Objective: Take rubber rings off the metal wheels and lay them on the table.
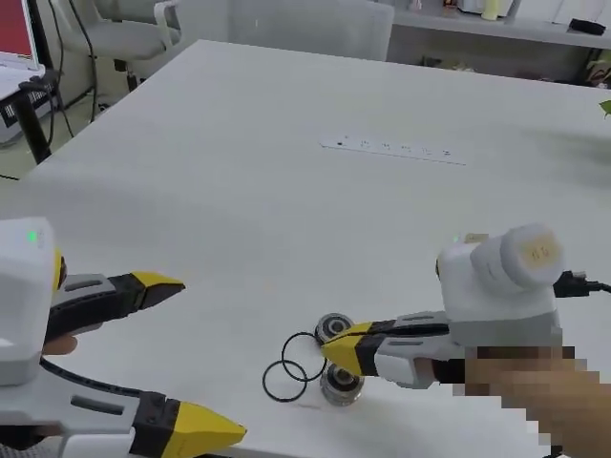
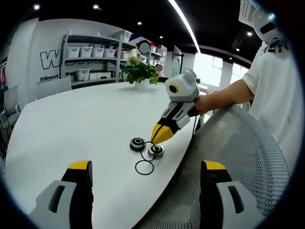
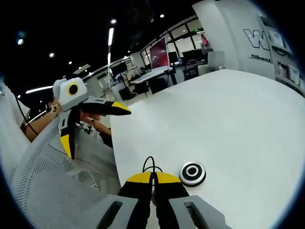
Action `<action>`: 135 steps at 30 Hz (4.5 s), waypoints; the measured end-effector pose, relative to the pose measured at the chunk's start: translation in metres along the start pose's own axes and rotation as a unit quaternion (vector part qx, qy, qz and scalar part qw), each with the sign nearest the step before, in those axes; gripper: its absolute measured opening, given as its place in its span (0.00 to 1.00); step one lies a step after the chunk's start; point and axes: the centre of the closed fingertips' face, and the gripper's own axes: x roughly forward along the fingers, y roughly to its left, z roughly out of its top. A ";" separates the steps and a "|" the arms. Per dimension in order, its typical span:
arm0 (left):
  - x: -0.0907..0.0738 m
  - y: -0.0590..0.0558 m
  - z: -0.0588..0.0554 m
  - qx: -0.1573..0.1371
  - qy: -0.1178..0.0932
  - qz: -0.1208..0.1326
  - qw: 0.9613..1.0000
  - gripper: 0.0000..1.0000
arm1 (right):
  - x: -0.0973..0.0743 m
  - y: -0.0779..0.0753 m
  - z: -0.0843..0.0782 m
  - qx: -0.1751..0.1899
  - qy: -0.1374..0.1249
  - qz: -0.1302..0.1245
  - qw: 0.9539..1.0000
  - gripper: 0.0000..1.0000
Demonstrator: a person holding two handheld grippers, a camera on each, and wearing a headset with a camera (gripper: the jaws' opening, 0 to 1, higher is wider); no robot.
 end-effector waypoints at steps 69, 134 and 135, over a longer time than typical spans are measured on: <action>0.002 -0.005 -0.006 -0.029 0.012 -0.012 0.999 0.87 | -0.029 -0.056 0.039 0.001 -0.084 -0.094 0.992 0.03; 0.044 -0.003 0.099 0.186 0.023 -0.092 0.978 0.80 | -0.030 -0.073 -0.005 -0.019 -0.001 -0.095 0.995 0.12; 0.048 -0.002 0.103 0.190 0.019 -0.092 0.977 0.79 | -0.029 -0.073 -0.007 -0.020 0.002 -0.094 0.995 0.12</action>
